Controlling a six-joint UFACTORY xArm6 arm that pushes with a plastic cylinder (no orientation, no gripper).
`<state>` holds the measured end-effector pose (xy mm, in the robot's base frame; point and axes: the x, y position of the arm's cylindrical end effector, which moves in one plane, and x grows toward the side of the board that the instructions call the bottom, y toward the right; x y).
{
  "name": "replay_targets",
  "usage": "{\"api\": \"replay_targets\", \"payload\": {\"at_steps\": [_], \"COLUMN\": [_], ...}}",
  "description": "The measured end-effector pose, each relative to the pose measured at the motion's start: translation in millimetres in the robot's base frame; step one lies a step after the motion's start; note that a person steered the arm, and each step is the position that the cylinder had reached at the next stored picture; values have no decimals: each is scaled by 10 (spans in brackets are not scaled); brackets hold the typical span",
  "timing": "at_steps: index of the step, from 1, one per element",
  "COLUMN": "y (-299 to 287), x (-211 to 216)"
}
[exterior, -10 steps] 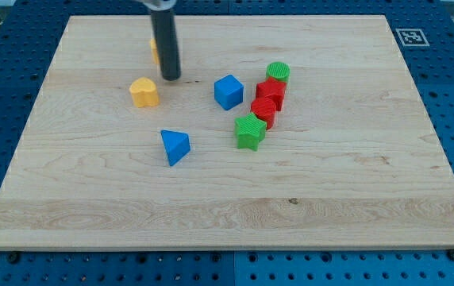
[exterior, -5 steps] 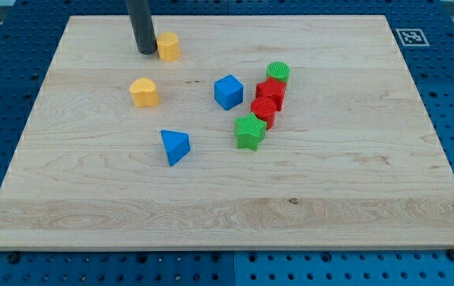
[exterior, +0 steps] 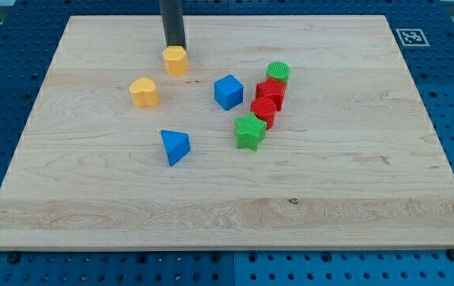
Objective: Slide the yellow hexagon closer to the blue cube
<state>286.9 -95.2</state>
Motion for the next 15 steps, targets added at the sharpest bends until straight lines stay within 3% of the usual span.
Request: {"api": "replay_targets", "payload": {"at_steps": [6,8,15], "y": [-346,-136,221], "x": [307,638,666]}}
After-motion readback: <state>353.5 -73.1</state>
